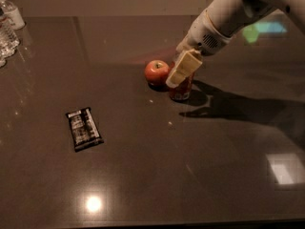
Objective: Move coke can near apple
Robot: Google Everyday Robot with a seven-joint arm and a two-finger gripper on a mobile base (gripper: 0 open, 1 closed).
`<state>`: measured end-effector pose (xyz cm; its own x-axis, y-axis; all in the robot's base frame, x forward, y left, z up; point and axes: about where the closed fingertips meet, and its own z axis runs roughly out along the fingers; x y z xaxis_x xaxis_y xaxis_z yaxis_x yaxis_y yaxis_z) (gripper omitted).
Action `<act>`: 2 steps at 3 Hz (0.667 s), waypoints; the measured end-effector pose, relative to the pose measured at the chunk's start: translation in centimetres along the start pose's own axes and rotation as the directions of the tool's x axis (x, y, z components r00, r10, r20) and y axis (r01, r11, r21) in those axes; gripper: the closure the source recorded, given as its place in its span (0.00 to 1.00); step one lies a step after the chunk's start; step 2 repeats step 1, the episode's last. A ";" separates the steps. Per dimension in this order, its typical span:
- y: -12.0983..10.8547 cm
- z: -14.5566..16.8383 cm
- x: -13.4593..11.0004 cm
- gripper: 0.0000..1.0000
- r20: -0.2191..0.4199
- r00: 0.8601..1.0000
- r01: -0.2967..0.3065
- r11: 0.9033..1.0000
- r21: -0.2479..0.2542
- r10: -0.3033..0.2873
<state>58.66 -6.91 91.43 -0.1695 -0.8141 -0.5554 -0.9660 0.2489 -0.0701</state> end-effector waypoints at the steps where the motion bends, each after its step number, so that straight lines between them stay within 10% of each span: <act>1: 0.0 0.0 0.0 0.00 0.000 1.000 0.000 1.000 0.000 0.000; 2: 0.0 0.0 0.0 0.00 0.000 1.000 0.000 1.000 0.000 0.000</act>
Offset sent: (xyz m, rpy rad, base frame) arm 0.0000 0.0000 0.0000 0.0000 0.0000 0.0000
